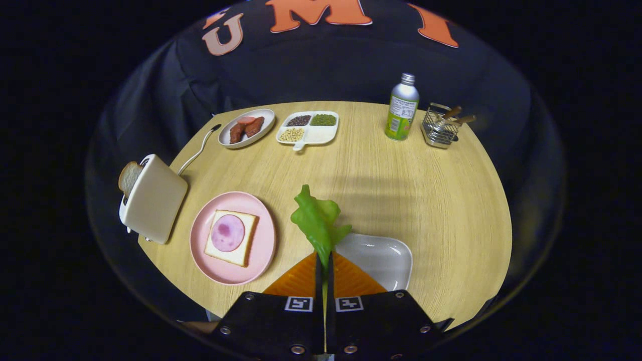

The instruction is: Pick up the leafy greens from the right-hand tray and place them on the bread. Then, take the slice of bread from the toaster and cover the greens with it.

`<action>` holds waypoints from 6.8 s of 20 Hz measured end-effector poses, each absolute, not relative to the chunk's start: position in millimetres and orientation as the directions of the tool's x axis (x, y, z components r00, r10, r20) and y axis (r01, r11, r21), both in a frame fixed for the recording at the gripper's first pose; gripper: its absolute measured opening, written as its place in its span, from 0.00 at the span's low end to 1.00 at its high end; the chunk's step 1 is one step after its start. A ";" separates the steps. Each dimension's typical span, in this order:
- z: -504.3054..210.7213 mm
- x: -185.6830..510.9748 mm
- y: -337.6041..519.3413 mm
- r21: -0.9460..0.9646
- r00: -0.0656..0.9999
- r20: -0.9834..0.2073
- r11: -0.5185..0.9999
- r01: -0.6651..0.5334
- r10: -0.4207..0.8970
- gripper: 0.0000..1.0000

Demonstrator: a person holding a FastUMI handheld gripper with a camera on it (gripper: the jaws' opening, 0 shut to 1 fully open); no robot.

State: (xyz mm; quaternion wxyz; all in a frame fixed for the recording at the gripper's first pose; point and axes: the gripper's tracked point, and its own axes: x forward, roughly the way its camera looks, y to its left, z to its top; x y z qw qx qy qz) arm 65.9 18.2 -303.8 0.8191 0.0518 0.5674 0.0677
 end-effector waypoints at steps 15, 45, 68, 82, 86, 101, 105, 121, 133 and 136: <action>-320.0 84.4 141.4 0.210 0.264 -0.931 0.962 -0.173 0.251 0.02; -281.3 99.8 221.4 0.283 0.278 -0.907 0.946 -0.157 0.317 0.60; -150.1 158.7 436.4 0.361 0.250 -0.861 0.878 -0.314 0.443 0.89; -232.0 148.2 458.2 0.179 0.153 -0.960 0.932 -0.316 0.236 0.63; -242.3 152.6 449.4 0.120 0.171 -0.971 0.956 -0.267 0.169 0.36; -173.4 157.0 425.3 0.303 0.232 -0.908 0.930 -0.209 0.348 0.13; -135.3 157.0 408.8 0.384 0.287 -0.855 0.899 -0.209 0.432 0.13; -101.6 133.9 295.3 0.638 0.436 -0.647 0.757 -0.139 0.626 0.11; -153.1 114.1 228.8 0.811 0.498 -0.494 0.584 -0.031 0.713 0.11; -166.7 111.0 218.3 0.849 0.515 -0.451 0.528 -0.005 0.729 0.11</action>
